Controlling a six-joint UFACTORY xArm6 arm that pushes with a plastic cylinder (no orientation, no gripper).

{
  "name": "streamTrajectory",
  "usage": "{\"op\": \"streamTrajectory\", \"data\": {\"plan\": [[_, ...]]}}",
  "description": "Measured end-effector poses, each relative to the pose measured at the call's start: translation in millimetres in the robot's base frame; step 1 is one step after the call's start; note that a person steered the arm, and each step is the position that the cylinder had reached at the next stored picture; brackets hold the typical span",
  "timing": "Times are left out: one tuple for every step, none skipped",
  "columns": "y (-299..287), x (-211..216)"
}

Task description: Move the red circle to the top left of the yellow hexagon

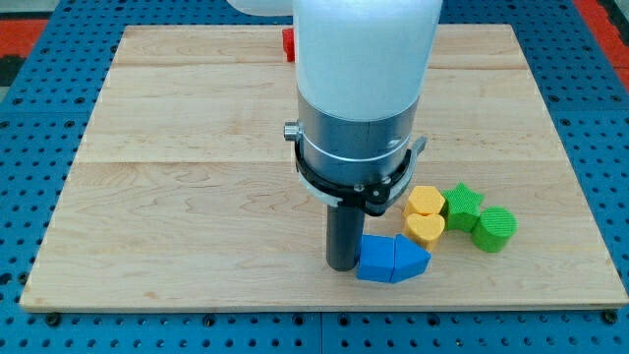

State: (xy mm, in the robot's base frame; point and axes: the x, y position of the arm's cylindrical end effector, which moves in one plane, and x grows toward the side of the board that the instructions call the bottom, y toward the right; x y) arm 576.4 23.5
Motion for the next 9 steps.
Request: {"op": "streamTrajectory", "data": {"plan": [[1.6, 1.2], [13.1, 1.2], [31.1, 1.2], [-2.2, 1.1], [-54.5, -45.4], [-55.1, -123.5], [-0.8, -195.5], [56.8, -257.8], [53.3, -319.3]]}}
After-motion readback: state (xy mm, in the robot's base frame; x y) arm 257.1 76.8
